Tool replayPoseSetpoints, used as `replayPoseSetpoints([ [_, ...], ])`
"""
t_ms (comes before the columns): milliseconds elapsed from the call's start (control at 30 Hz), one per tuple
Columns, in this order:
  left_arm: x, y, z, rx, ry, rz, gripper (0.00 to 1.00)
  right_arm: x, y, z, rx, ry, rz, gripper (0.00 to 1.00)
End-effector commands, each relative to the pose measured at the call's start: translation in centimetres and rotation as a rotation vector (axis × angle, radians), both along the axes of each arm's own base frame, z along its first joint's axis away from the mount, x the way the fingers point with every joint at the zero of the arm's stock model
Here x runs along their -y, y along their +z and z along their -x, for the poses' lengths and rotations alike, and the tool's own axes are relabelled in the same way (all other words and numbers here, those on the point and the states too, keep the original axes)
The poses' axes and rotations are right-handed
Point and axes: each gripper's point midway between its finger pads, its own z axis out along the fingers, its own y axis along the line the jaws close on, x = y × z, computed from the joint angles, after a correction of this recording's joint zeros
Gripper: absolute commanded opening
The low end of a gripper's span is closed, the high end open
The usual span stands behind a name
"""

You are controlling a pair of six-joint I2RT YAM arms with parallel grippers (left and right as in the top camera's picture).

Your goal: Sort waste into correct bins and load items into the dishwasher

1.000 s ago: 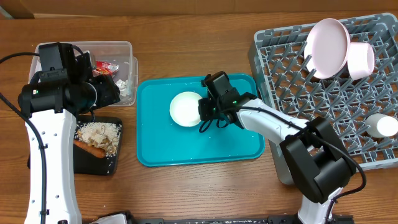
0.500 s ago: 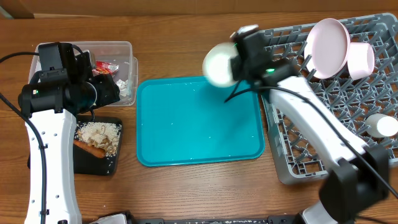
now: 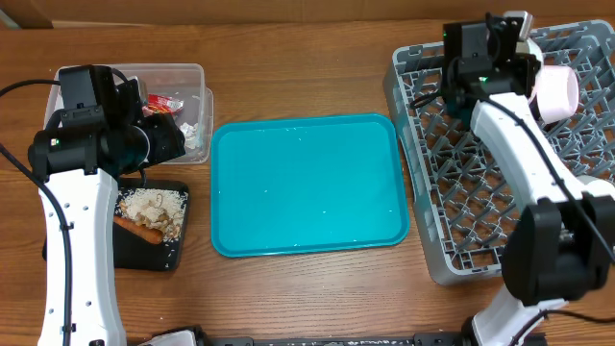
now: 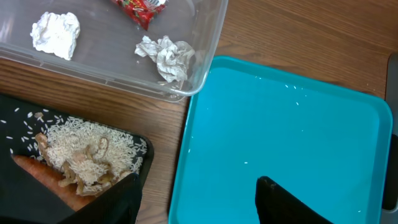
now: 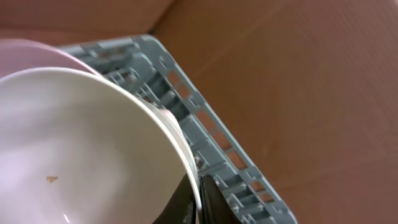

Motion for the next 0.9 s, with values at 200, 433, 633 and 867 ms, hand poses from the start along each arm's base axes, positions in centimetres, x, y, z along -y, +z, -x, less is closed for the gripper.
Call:
replayPoseSetpoints([
  [200, -0.1, 0.6, -0.1, 0.019, 0.015, 0.002, 0.61, -0.9, -6.3, 0.1, -0.192, -0.009, 0.078, 0.04],
  [433, -0.1, 0.6, -0.1, 0.019, 0.015, 0.002, 0.61, -4.2, -8.6, 0.8, -0.211, 0.052, 0.052, 0.07],
  [633, -0.1, 0.6, -0.1, 0.019, 0.015, 0.002, 0.61, -7.4, -8.8, 1.1, -0.242, 0.122, 0.064, 0.21],
  [867, -0.1, 0.6, -0.1, 0.019, 0.015, 0.002, 0.61, -10.0, -9.9, 2.3, -0.348, 0.197, 0.057, 0.67],
])
